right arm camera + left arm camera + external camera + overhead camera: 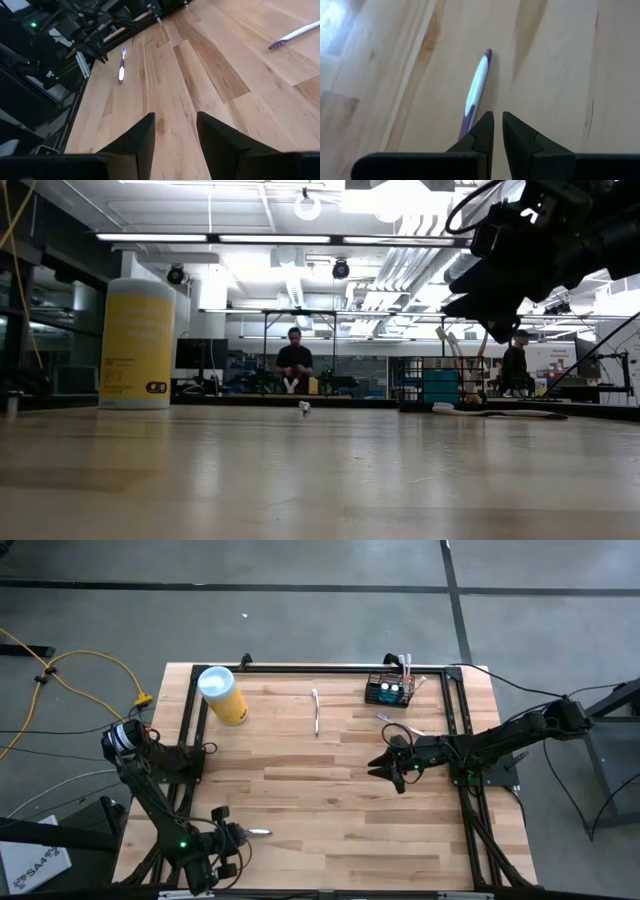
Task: Pick & Place toothbrushing station
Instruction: Put the bottom violet toothbrush into the left section of the black wire organizer
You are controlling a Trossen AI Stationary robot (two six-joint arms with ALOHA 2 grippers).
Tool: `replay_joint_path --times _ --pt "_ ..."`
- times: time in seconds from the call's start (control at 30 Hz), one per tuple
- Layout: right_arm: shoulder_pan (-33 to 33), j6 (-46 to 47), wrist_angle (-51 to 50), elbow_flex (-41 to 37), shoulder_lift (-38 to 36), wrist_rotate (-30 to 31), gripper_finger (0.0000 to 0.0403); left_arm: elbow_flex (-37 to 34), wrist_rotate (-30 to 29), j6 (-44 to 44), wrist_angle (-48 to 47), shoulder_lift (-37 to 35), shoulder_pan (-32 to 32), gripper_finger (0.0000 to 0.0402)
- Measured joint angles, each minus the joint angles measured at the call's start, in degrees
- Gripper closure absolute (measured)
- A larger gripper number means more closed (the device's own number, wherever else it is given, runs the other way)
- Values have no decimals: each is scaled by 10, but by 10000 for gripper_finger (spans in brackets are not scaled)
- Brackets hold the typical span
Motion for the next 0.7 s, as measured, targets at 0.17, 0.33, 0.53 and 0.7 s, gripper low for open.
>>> replay_joint_path --times 0.17,0.33,0.53,0.7 --pt "0 3 3 0 0 0 267 -2 42 2 1 0 2 372" --pt "0 13 4 0 0 0 267 -2 56 29 -3 0 5 372" --pt "1 15 15 0 0 0 267 -3 56 21 -13 0 36 372" --pt "14 15 15 0 0 0 267 -3 71 -27 5 0 65 372"
